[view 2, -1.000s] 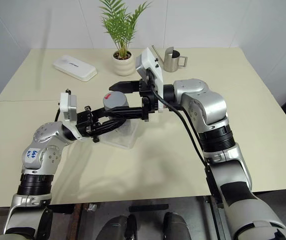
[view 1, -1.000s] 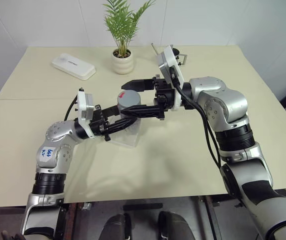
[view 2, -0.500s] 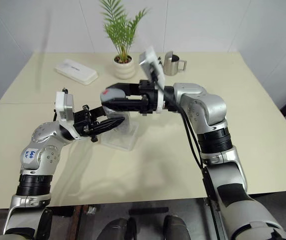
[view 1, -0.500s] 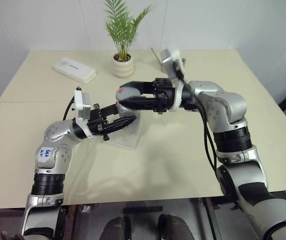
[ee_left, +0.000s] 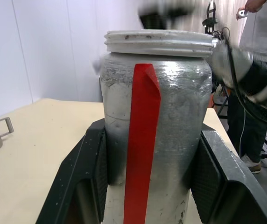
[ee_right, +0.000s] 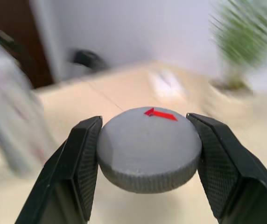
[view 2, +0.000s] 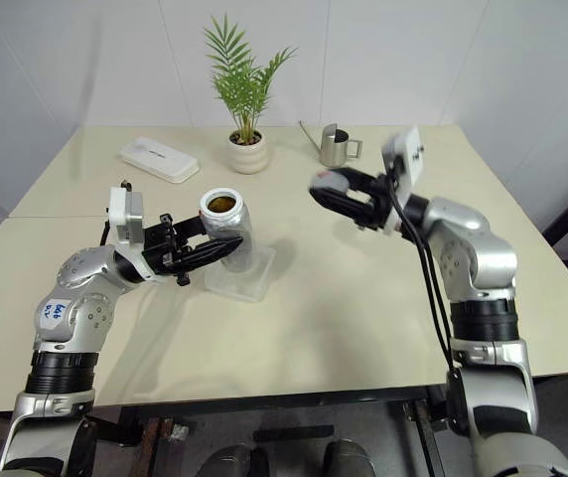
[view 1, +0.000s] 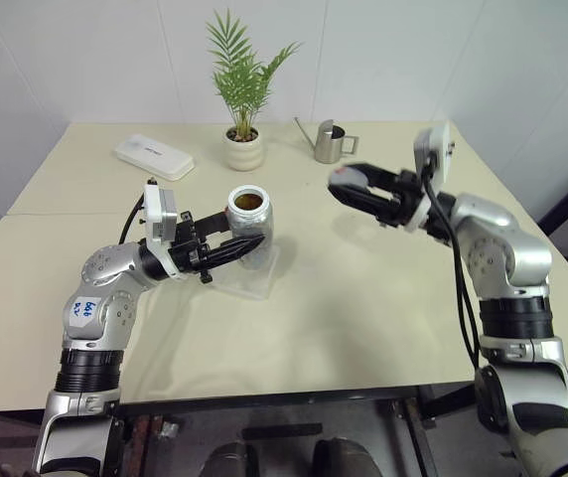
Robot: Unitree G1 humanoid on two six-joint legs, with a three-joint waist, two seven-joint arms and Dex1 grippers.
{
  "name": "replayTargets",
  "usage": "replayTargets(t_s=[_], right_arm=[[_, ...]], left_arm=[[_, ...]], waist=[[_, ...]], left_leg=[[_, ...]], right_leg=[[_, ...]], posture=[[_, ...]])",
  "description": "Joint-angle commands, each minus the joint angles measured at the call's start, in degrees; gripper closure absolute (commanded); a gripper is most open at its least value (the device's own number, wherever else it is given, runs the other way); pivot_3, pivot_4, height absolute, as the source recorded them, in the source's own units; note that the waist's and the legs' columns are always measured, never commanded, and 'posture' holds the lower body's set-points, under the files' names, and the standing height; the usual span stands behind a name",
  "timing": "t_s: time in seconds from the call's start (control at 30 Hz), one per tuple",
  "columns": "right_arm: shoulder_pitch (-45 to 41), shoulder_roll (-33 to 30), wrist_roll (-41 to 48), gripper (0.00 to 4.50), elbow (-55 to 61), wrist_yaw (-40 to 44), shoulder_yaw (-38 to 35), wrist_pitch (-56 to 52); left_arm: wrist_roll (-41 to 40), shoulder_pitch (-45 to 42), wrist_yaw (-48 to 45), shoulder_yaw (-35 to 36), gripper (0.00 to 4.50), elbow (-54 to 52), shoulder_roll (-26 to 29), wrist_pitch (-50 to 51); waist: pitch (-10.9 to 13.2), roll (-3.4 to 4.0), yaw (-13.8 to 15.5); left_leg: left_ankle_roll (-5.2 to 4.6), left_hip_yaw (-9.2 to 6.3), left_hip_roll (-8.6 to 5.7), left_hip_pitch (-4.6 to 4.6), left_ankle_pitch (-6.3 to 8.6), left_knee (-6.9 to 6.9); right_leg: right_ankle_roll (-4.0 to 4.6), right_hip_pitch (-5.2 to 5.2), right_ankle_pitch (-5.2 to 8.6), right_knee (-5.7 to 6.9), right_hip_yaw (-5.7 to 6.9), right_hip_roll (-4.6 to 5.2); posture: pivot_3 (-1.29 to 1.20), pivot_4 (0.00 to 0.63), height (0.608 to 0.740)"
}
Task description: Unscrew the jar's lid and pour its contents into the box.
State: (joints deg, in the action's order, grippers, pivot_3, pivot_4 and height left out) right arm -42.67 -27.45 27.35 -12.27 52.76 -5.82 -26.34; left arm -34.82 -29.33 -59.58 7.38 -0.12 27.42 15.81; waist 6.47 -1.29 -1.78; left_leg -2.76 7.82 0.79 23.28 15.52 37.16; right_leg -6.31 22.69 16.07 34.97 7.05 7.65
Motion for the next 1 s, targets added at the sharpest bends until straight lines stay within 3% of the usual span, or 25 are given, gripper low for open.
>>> replayTargets(t_s=[0.03, 0.2, 0.43, 0.63, 0.8, 1.0], right_arm=[[2.32, -1.89, -5.0, 1.95, -5.19, -2.22, -1.12, 7.69], [7.56, -2.22, -9.59, 1.95, -13.2, -2.17, -0.33, 15.48], [9.49, -0.26, -10.35, 1.95, -18.32, -4.31, -1.03, 18.23], [9.73, -0.98, -8.45, 0.04, -17.06, -3.69, -2.28, 15.3], [9.12, -3.37, -7.97, 0.04, -14.58, -0.86, -2.36, 14.02], [6.27, -5.84, -4.54, 0.04, -0.1, 7.32, 2.23, 5.77]], left_arm=[[-0.79, -0.8, 0.22, 0.61, 2.53, -1.53, 0.07, -0.1], [-0.51, -1.62, 0.79, 0.97, 2.53, -0.15, 0.45, 0.69], [-0.55, -2.28, 1.05, 1.34, 2.53, 0.84, 0.88, 1.56], [-0.41, -2.6, 0.76, 1.87, 2.53, 1.6, 1.76, 1.89], [-0.25, -2.74, 0.91, 2.15, 2.53, 2.12, 2.4, 1.67], [0.66, -3.21, 1.43, 3.45, 2.53, 3.81, 4.73, 1.17]], waist=[[-0.02, 0.03, -0.26], [-0.2, 0.15, -0.27], [-0.32, 0.26, -0.43], [-0.4, 0.33, -0.35], [-0.42, 0.34, -0.16], [-0.47, 0.4, -0.32]], left_leg=[[-0.04, 0.11, 0.06, -0.02, -0.03, 0.0], [-0.03, 0.27, 0.15, -0.08, -0.02, 0.01], [-0.05, 0.42, 0.16, -0.19, -0.03, 0.08], [-0.05, 0.44, 0.17, -0.22, -0.03, 0.11], [-0.06, 0.45, 0.17, -0.22, -0.03, 0.11], [-0.07, 0.48, 0.19, -0.22, -0.02, 0.17]], right_leg=[[0.01, 0.06, 0.0, 0.04, -0.08, -0.04], [0.03, 0.1, 0.01, 0.03, -0.25, -0.15], [0.02, 0.11, -0.01, 0.12, -0.5, -0.14], [0.03, 0.11, -0.01, 0.17, -0.57, -0.15], [0.03, 0.12, -0.01, 0.16, -0.57, -0.14], [0.03, 0.19, -0.01, 0.26, -0.64, -0.13]], posture=[[0.0, 0.0, 0.74], [0.0, 0.0, 0.74], [0.0, 0.0, 0.74], [0.0, 0.0, 0.74], [0.0, 0.0, 0.74], [0.0, 0.0, 0.74]])
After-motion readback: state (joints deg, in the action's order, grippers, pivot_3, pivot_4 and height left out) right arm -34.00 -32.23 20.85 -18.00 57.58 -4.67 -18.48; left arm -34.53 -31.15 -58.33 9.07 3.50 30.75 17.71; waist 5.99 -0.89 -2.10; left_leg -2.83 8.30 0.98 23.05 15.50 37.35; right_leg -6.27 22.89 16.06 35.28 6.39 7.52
